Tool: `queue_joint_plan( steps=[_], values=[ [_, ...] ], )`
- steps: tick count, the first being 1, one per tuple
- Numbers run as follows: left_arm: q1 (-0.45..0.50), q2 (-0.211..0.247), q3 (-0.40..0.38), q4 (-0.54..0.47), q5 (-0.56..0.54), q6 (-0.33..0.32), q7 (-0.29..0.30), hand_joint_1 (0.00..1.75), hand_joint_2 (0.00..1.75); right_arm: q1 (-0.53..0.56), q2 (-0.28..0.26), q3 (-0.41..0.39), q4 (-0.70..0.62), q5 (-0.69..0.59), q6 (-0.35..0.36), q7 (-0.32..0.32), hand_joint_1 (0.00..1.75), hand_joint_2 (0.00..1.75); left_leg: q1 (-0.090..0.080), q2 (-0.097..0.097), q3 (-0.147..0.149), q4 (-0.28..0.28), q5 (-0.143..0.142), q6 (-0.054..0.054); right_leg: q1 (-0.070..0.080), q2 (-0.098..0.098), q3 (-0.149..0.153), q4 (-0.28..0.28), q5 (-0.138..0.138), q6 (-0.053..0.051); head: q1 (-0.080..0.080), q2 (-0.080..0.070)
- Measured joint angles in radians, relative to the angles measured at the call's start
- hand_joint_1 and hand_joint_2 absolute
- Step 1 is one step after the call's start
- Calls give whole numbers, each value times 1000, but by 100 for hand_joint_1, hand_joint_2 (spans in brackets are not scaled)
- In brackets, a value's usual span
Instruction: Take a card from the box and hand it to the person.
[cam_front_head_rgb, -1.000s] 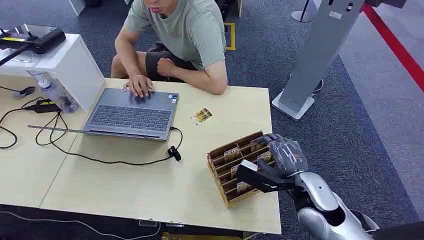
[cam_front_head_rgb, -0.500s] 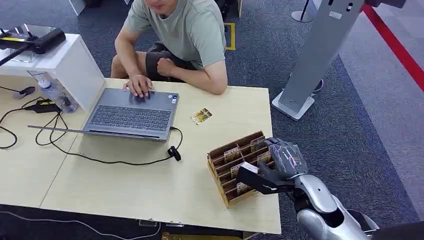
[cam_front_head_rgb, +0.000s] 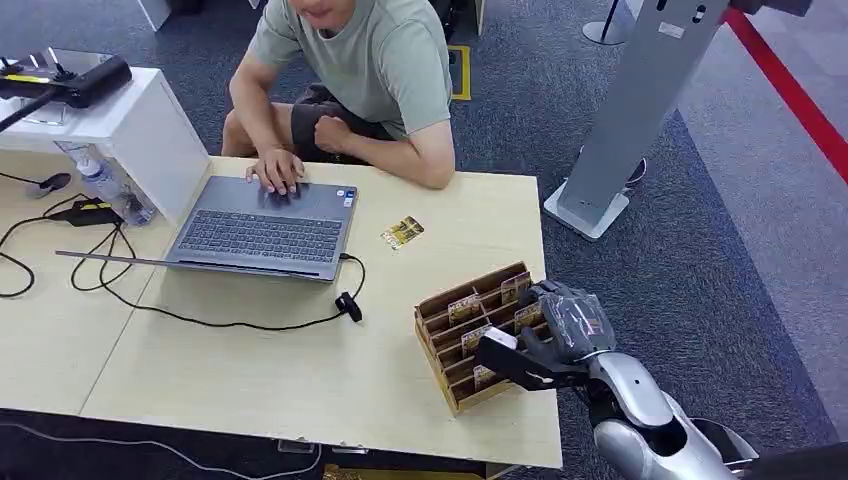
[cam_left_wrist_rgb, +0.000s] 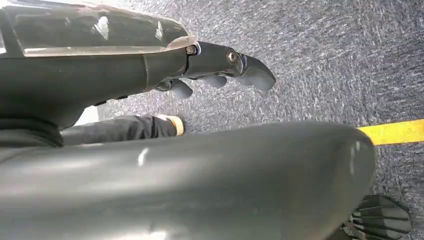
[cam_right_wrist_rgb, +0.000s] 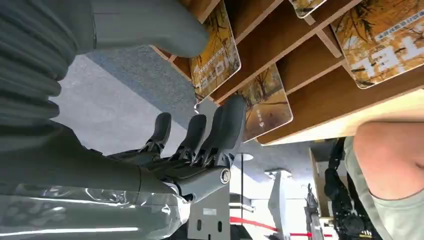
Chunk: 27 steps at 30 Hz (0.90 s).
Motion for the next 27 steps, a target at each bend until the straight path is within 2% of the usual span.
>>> queue_joint_plan(
  steps=[10, 27],
  values=[
    [0, 0, -1, 0, 0, 0, 0, 0, 0, 2, 2, -3, 24, 3, 0, 0, 72, 175, 0, 0, 0, 0, 0, 0, 0, 0, 0, 0, 0, 0, 0, 0],
    [0, 0, -1, 0, 0, 0, 0, 0, 0, 6, 2, -4, 33, 6, 0, 0, 80, 175, 0, 0, 0, 0, 0, 0, 0, 0, 0, 0, 0, 0, 0, 0]
  ],
)
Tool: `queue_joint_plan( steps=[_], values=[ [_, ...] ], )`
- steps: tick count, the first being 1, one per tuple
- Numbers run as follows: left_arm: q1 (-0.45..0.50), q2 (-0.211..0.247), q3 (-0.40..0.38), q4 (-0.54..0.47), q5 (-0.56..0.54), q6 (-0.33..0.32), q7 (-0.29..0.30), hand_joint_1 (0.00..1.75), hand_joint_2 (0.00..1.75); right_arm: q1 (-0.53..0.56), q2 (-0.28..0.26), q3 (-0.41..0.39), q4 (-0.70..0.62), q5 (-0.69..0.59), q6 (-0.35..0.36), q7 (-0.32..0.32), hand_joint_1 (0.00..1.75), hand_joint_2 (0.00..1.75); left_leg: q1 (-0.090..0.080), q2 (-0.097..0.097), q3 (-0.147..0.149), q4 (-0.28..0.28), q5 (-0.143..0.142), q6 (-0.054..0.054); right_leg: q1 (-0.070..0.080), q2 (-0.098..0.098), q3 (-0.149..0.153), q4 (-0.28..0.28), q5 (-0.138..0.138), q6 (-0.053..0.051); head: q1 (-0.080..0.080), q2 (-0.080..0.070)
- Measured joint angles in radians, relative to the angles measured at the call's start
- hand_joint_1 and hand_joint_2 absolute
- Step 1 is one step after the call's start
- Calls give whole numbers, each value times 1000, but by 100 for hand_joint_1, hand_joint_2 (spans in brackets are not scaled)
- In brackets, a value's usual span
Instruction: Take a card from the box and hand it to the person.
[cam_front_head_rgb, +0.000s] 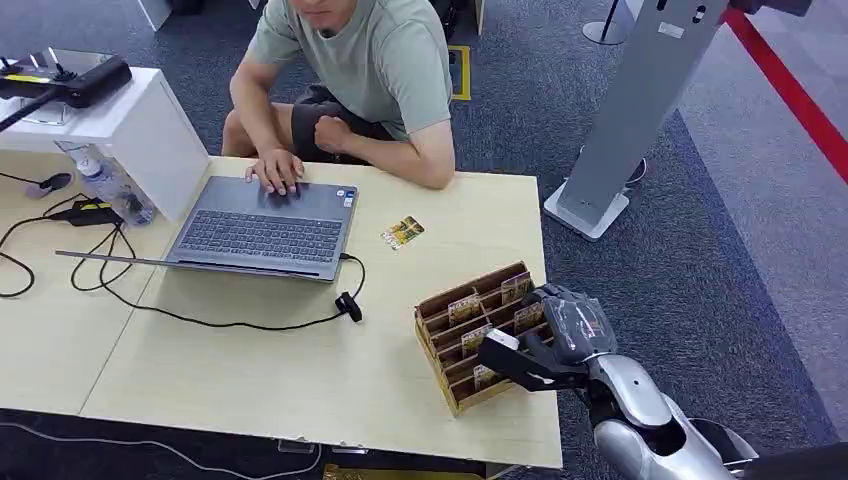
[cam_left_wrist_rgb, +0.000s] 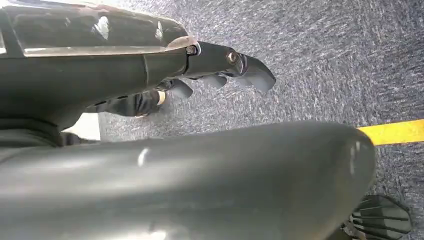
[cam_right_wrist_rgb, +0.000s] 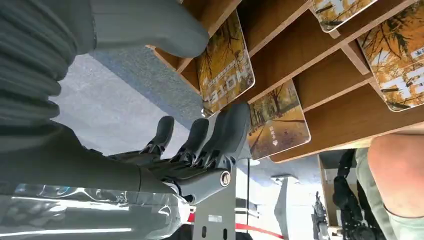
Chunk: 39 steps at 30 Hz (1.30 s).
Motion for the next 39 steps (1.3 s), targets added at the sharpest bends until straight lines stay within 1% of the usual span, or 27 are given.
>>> queue_joint_plan(
  steps=[8, 10, 11, 19, 22, 23, 27, 28, 29, 31, 33, 34, 35, 36, 38, 39],
  values=[
    [0, 0, 0, 0, 0, 1, -5, 0, 0, 2, 0, -2, 1, 1, 1, 0, 80, 175, 0, 0, 0, 0, 0, 0, 0, 0, 0, 0, 0, 0, 0, 0],
    [0, 0, -1, 0, 0, 1, -5, 0, 0, 1, 0, -3, 4, 1, 1, 0, 77, 175, 0, 0, 0, 0, 0, 0, 0, 0, 0, 0, 0, 0, 0, 0],
    [0, 0, -2, 0, 0, 1, -5, 0, 0, 1, 0, -5, 6, 1, 1, 0, 72, 175, 0, 0, 0, 0, 0, 0, 0, 0, 0, 0, 0, 0, 0, 0],
    [0, 0, -5, 0, -2, 0, -5, 0, 0, 9, 0, -10, 6, 1, 1, 10, 84, 175, 0, 0, 0, 0, 0, 0, 0, 0, 0, 0, 0, 0, 0, 0],
    [0, 0, -7, 0, -6, -1, -6, 0, 0, 24, -1, -21, 0, 1, 3, 19, 84, 175, 0, 0, 0, 0, 0, 0, 0, 0, 0, 0, 0, 0, 0, 0],
    [0, 0, -8, 0, -9, -1, -6, 0, 0, 28, -1, -23, -2, 2, 4, 21, 87, 175, 0, 0, 0, 0, 0, 0, 0, 0, 0, 0, 0, 0, 0, 0],
    [-2, 0, -13, 0, -12, -4, -6, 0, 0, 40, -2, -30, -10, 5, 8, 26, 91, 175, 0, 0, 0, 0, 0, 0, 0, 0, 0, 0, 0, 0, 0, 0],
    [-2, 0, -13, 0, -13, -5, -6, 0, 0, 43, -2, -32, -11, 5, 8, 27, 89, 175, 0, 0, 0, 0, 0, 0, 0, 0, 0, 0, 0, 0, 0, 0],
    [-2, 0, -14, 0, -13, -5, -6, 0, 0, 46, -2, -34, -12, 6, 9, 28, 96, 175, 0, 0, 0, 0, 0, 0, 0, 0, 0, 0, 0, 0, 0, 0],
    [-2, 0, -14, 0, -14, -6, -6, 0, 0, 53, -3, -38, -17, 8, 9, 32, 94, 175, 0, 0, 0, 0, 0, 0, 0, 0, 0, 0, 0, 0, 0, 0],
    [-2, 0, -14, 0, -14, -7, -5, 0, 0, 60, -2, -47, -22, 15, 9, 34, 129, 175, 0, 0, 0, 0, 0, 0, 0, 0, 0, 0, 0, 0, 0, 0],
    [-3, 0, -14, 0, -14, -8, -3, 0, 0, 62, -3, -49, -24, 16, 9, 35, 129, 175, 0, 0, 0, 0, 0, 0, 0, 0, 0, 0, 0, 0, 0, 0],
    [-3, 0, -15, 0, -14, -8, -3, 0, 0, 64, -3, -50, -27, 16, 10, 35, 147, 175, 0, 0, 0, 0, 0, 0, 0, 0, 0, 0, 0, 0, 0, 0],
    [-3, 0, -15, 0, -14, -9, -3, 0, 0, 65, -3, -50, -27, 16, 9, 35, 147, 175, 0, 0, 0, 0, 0, 0, 0, 0, 0, 0, 0, 0, 0, 0],
    [-3, 0, -16, 0, -18, -11, -2, 0, 0, 69, -3, -53, -31, 17, 10, 35, 159, 175, 0, 0, 0, 0, 0, 0, 0, 0, 0, 0, 0, 0, 0, 0],
    [-3, 0, -16, 0, -18, -12, -1, 0, 0, 70, -3, -54, -34, 17, 10, 35, 159, 175, 0, 0, 0, 0, 0, 0, 0, 0, 0, 0, 0, 0, 0, 0]
  ],
)
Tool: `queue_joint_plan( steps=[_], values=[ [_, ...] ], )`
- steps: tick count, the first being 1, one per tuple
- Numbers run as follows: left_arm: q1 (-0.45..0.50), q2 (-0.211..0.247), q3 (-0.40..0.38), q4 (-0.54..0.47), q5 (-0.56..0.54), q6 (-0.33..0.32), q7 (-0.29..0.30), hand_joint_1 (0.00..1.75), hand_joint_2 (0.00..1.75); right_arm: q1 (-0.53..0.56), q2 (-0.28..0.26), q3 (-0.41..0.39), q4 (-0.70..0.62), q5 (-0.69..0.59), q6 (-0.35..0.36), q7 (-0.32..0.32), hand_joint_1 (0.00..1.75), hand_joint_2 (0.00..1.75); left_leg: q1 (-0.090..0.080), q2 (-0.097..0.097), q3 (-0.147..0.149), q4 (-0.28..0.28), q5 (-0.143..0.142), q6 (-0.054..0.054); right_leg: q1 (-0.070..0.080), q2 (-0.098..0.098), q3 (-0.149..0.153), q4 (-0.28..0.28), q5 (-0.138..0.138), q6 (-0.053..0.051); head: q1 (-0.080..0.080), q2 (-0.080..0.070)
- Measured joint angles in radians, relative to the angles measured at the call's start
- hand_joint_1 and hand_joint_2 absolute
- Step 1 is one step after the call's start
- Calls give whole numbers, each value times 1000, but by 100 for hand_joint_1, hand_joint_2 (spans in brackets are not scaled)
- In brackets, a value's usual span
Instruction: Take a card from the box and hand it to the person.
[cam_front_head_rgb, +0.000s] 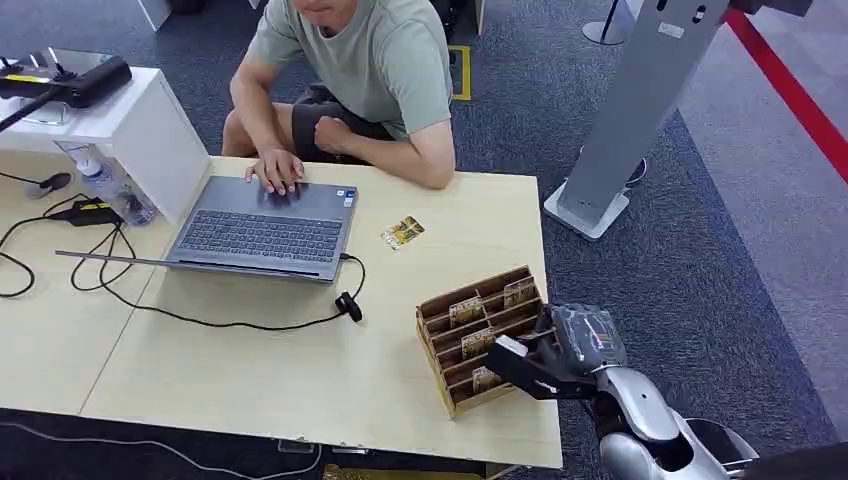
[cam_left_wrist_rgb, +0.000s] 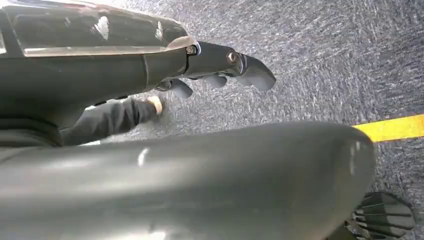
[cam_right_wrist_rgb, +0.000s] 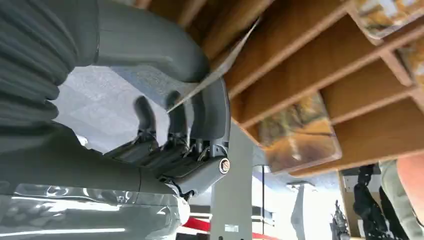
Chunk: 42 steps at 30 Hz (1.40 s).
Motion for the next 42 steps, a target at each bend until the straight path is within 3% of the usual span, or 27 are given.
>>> queue_joint_plan(
  steps=[5, 21, 27, 36, 42],
  values=[
    [0, 0, -6, 0, -1, 0, 5, 0, 0, 4, 0, -7, -5, 0, 1, 0, 150, 175, 0, 0, 0, 0, 0, 0, 0, 0, 0, 0, 0, 0, 0, 0],
    [0, 0, -12, 0, -3, 9, 6, 0, 0, 10, 0, -18, -9, 8, 0, -10, 150, 175, 0, 0, 0, 0, 0, 0, 0, 0, 0, 0, 0, 0, 0, 0],
    [0, 0, -12, 0, 2, 9, 10, 0, 0, 1, 0, -18, -28, -19, -24, -57, 150, 175, 0, 0, -1, 0, 0, 0, 0, 0, 0, 0, 0, 0, 0, 0],
    [-1, 0, -13, 0, 8, 9, 2, 0, 0, -162, 5, 7, -65, -183, -89, -141, 150, 175, 0, 0, 0, 0, 1, -1, 0, 0, 0, 1, 1, 0, 0, 0],
    [-9, 0, -13, 0, 6, 7, 18, 0, 0, -291, 36, 24, -11, -272, -97, -200, 150, 175, 0, 0, -1, 0, 1, -1, 0, 0, 0, 1, 1, 0, 0, 0]
  ],
)
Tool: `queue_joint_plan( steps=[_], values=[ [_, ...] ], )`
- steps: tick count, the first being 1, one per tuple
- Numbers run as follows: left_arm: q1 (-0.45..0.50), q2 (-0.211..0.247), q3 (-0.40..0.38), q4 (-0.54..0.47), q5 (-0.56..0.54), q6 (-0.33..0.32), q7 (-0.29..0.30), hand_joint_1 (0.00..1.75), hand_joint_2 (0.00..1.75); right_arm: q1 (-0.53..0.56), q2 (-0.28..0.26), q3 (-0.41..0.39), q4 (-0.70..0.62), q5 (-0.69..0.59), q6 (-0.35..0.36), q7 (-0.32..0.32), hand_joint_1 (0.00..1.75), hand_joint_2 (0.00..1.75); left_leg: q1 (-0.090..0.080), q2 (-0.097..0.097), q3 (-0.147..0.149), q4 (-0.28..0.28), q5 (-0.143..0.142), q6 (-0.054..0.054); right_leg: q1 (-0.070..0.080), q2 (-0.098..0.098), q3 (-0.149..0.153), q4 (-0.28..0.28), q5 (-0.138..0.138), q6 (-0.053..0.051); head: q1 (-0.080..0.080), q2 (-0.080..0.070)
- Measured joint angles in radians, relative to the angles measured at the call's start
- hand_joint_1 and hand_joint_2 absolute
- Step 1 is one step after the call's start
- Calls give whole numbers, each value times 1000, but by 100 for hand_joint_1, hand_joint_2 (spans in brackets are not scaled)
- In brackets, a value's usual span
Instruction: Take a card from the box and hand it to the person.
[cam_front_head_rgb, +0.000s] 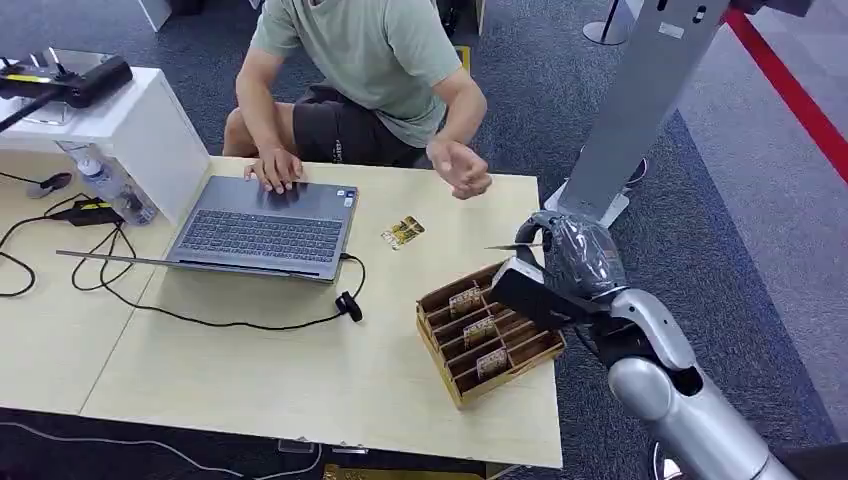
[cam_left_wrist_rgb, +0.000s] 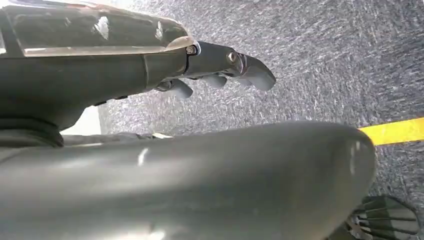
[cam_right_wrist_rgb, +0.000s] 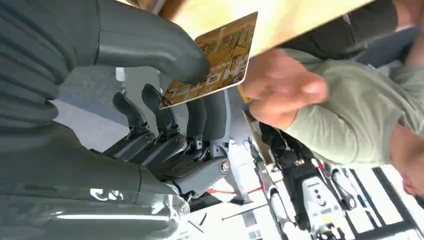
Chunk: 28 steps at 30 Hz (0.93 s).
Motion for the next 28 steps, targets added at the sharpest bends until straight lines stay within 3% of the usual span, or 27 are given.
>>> queue_joint_plan(
  steps=[7, 13, 19, 20, 28],
  values=[
    [-16, 0, -14, 0, -1, -3, 12, 0, 0, -160, 91, 39, 207, -12, -54, -71, 150, 175, 0, 0, 0, 0, 0, 0, 0, -1, 0, 1, 0, 0, -1, 0],
    [-25, 0, -25, 0, -2, 0, 12, 0, 0, -247, 172, 71, 373, -6, -82, -87, 150, 175, 0, -1, -1, 0, 1, 0, 0, -1, -1, 1, 0, 0, -1, 0],
    [-28, 0, -27, 0, -2, 0, 12, 0, 0, -282, 217, 90, 471, -3, -89, -90, 150, 175, 0, -1, -1, 0, 1, 0, 0, -1, -1, 1, 0, 0, -1, 0],
    [-28, 0, -27, 0, -2, 0, 12, 0, 0, -284, 220, 91, 482, -2, -91, -90, 0, 175, 0, -1, -1, 0, 1, 0, 0, -1, -1, 1, 0, 0, 0, 0],
    [-25, 0, -42, 0, -12, 4, 4, 0, 0, -294, 234, 100, 532, 11, -95, -90, 0, 175, 0, -1, -1, 0, 1, 0, 0, -1, -2, 1, 0, 0, 0, 0]
  ],
)
